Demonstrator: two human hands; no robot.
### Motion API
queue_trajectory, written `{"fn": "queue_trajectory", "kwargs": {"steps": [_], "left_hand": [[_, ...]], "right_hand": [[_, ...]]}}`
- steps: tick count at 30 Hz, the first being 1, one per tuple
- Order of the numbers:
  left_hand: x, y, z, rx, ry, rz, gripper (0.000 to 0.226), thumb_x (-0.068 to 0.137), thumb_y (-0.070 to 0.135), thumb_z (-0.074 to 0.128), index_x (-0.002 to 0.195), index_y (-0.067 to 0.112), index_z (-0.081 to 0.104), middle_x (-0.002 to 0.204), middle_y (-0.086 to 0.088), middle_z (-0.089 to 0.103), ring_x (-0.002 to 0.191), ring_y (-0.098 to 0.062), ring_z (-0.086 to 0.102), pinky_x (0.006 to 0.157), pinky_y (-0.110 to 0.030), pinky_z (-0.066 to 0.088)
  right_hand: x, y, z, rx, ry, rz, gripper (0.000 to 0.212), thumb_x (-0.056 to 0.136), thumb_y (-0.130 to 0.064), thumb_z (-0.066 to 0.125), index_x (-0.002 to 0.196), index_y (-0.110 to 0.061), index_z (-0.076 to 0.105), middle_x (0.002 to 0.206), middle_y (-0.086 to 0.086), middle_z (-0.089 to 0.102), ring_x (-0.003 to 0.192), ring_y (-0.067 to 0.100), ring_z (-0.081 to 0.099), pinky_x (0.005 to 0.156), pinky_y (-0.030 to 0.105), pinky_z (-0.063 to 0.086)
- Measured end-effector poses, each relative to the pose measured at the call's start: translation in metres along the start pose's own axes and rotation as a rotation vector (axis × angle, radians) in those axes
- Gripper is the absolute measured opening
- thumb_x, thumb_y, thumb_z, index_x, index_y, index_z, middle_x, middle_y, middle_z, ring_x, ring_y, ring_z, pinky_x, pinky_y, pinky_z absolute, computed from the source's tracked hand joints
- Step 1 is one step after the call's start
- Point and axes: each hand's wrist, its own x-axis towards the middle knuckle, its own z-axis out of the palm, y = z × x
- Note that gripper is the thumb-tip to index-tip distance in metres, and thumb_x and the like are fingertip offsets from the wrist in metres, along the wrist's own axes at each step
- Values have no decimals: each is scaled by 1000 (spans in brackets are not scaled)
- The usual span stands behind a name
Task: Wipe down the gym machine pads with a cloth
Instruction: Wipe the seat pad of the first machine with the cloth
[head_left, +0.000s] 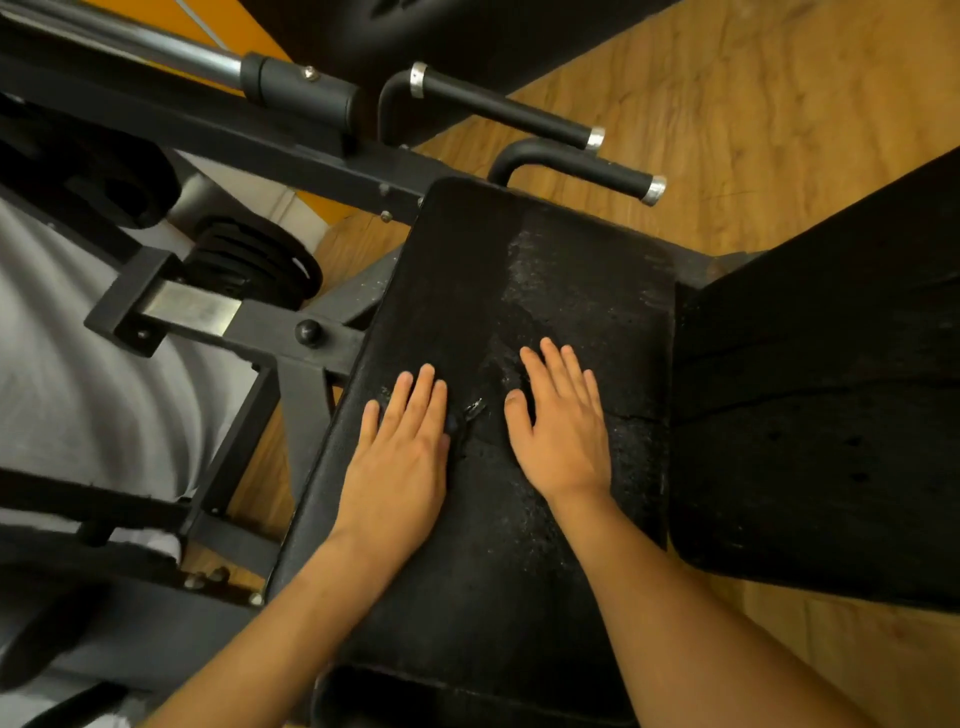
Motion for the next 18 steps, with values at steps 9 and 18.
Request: {"fn": "queue_trajectory", "kwargs": {"steps": [9, 18], "left_hand": [[159, 27, -7, -1, 77, -6, 55, 110, 27, 27, 162, 13, 13, 171, -4, 4, 157, -22, -2, 126, -47, 5], [259, 51, -7, -41, 123, 55, 55, 109, 23, 33, 161, 12, 18, 170, -7, 13, 157, -25, 5, 127, -47, 9]], "right_hand": [[2, 0, -1, -15, 20, -3, 69, 96, -55, 11, 161, -33, 24, 169, -12, 10, 155, 5, -6, 127, 34, -5], [4, -1, -4, 10, -6, 4, 72, 93, -55, 8, 162, -35, 21, 170, -16, 4, 154, 2, -14, 128, 34, -7]]}}
